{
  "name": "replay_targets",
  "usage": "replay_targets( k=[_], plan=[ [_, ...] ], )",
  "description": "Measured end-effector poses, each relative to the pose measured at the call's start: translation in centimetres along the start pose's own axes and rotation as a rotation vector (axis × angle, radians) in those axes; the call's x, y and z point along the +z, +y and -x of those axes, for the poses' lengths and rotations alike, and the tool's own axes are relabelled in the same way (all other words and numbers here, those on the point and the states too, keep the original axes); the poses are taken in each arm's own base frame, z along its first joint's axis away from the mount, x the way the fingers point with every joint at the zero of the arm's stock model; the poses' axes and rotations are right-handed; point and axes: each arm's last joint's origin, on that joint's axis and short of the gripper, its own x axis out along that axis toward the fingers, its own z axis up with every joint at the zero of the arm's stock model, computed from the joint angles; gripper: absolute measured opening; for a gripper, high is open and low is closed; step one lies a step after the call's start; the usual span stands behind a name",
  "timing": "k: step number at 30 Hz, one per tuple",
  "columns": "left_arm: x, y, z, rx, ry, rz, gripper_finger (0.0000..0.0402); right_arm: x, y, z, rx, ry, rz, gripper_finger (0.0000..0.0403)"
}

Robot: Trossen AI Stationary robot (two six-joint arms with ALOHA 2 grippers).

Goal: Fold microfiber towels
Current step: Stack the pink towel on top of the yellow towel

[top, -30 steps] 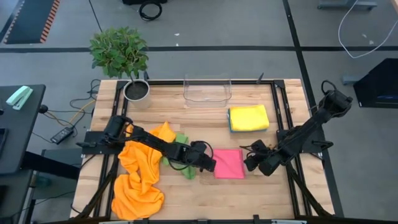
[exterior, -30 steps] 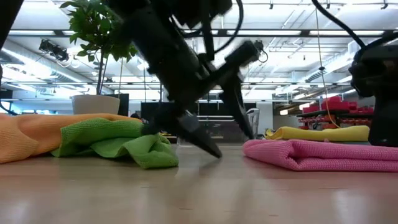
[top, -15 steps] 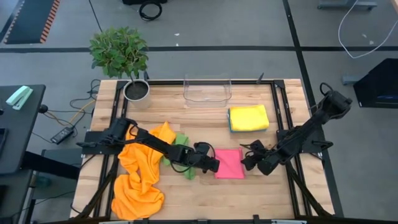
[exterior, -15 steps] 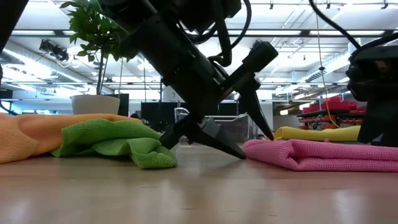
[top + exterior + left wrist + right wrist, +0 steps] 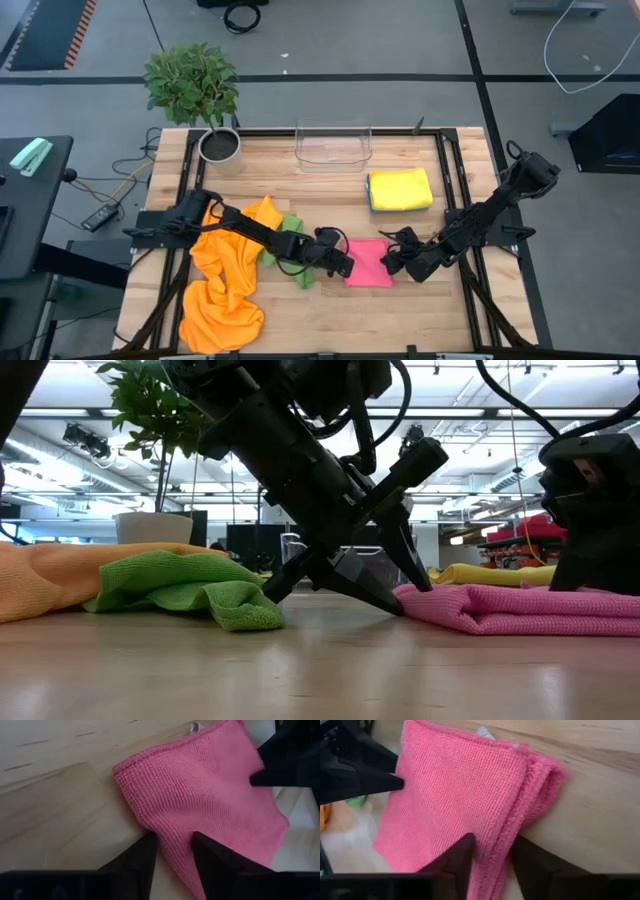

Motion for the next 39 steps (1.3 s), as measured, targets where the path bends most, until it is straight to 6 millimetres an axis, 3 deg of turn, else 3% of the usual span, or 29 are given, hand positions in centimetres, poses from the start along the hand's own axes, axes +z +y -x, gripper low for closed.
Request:
replay_targets(
  k=[7,11,16,19,25,31,35,39],
  plan=[
    [-0.2,0.2,-0.2,0.003,0.024,-0.103,0.0054,0.1,-0.1,-0.1,-0.003,-0.024,-0.017,0.0015],
    [0.2,0.4,-0.4,0.004,0.026,-0.156,0.0010,0.1,0.2,0.0,0.006,-0.037,-0.042,0.0010],
    [1.2,0.2,0.0,-0.018,0.025,-0.235,0.0008,0.1,1.5,0.2,0.026,-0.051,-0.051,0.0007],
    [2.2,-0.4,1.2,-0.041,0.012,-0.318,0.0007,0.2,3.1,1.0,0.018,-0.069,-0.038,0.0006],
    [5.5,-2.6,4.8,-0.123,-0.097,-0.425,0.0005,1.8,5.8,3.8,-0.137,-0.124,0.007,0.0005],
    [8.7,-3.3,5.3,-0.160,-0.142,-0.434,0.0004,4.8,7.3,6.4,-0.252,-0.173,0.036,0.0004],
    [11.8,-4.4,5.5,-0.194,-0.196,-0.421,0.0003,7.4,7.1,8.8,-0.319,-0.195,0.055,0.0003],
    [16.0,-5.2,5.9,-0.210,-0.277,-0.402,0.0003,10.3,5.5,11.3,-0.388,-0.220,0.047,0.0003]
  ],
)
